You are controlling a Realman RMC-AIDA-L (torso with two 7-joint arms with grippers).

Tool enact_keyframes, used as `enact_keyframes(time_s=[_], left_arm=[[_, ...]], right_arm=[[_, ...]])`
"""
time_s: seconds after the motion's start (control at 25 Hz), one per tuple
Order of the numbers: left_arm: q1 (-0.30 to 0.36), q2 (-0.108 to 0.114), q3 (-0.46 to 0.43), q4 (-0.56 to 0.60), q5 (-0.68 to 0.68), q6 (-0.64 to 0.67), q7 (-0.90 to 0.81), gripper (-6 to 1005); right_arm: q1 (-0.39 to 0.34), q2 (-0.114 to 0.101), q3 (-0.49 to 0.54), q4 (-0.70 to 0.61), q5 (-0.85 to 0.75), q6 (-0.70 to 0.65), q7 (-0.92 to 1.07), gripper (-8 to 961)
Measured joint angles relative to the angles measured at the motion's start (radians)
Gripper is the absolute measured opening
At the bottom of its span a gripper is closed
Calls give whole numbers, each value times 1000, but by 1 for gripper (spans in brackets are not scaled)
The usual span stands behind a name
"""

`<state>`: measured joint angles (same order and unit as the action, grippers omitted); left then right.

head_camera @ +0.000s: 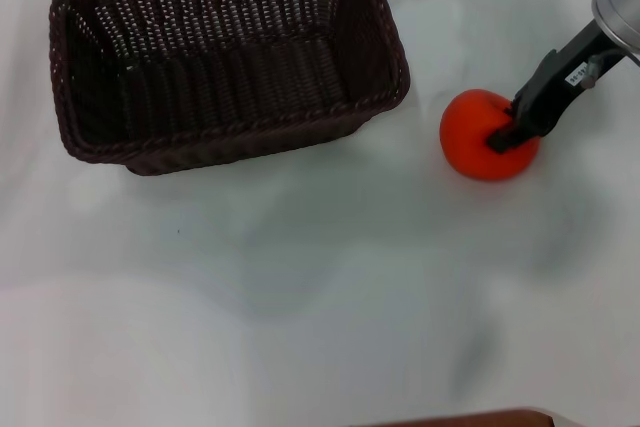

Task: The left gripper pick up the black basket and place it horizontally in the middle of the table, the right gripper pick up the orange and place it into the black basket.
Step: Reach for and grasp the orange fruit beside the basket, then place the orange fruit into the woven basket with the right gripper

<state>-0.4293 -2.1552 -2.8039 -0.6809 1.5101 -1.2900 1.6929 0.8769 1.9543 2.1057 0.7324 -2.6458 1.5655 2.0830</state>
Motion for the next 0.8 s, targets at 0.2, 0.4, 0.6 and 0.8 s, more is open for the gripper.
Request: enact_keyframes(time_s=[0.2, 0.4, 0.6, 0.8], left_arm=[[4, 0, -2, 0, -1, -2, -3, 883], [9, 0, -2, 0, -1, -7, -3, 883], [19, 0, -2, 0, -6, -10, -4, 883], [23, 0, -2, 0, -9, -9, -4, 882]], right_arm=[[-6, 0, 4, 0, -1, -3, -9, 281], [-39, 0, 97, 70, 3, -57, -12, 227], [-105, 3, 251, 167, 136, -206, -26, 206], [-158, 15, 282, 144, 579, -315, -177, 185]])
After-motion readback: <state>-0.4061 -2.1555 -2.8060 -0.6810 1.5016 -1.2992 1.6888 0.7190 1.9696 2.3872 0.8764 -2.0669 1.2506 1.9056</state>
